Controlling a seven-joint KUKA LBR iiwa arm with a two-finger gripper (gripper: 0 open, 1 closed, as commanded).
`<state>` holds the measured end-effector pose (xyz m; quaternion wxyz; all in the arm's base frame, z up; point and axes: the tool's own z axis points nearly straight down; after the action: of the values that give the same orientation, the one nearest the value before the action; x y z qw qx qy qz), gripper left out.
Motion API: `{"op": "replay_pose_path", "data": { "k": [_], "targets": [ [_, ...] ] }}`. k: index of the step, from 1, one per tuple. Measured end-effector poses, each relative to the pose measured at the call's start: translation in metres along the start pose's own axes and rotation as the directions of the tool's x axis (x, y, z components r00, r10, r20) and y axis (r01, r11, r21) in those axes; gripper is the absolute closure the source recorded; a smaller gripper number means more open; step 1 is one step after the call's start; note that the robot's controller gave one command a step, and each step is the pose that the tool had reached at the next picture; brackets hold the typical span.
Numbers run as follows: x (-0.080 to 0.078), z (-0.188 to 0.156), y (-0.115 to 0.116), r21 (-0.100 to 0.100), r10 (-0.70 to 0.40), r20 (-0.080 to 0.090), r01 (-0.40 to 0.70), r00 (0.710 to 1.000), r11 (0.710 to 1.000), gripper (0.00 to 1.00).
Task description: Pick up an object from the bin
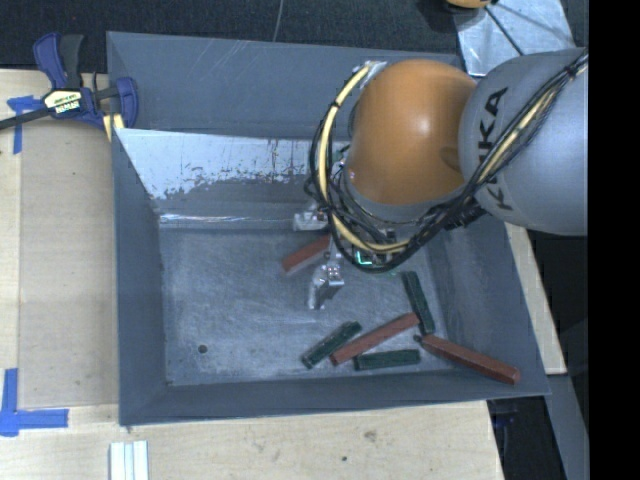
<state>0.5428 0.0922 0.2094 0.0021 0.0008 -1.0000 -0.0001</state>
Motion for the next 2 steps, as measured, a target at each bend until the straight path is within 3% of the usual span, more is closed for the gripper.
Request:
{"op": "replay_pose_path", "data": {
  "k": [1,2],
  "targets": [
    [-0.002,-0.003,0.0,-0.001,0.002,0.007,-0.002,1.0,1.0,0.0],
    [-0.036,0.131,-0.069,-0.002,-0.002,0.011,0.002,1.0,1.0,1.0]
  ]
}}
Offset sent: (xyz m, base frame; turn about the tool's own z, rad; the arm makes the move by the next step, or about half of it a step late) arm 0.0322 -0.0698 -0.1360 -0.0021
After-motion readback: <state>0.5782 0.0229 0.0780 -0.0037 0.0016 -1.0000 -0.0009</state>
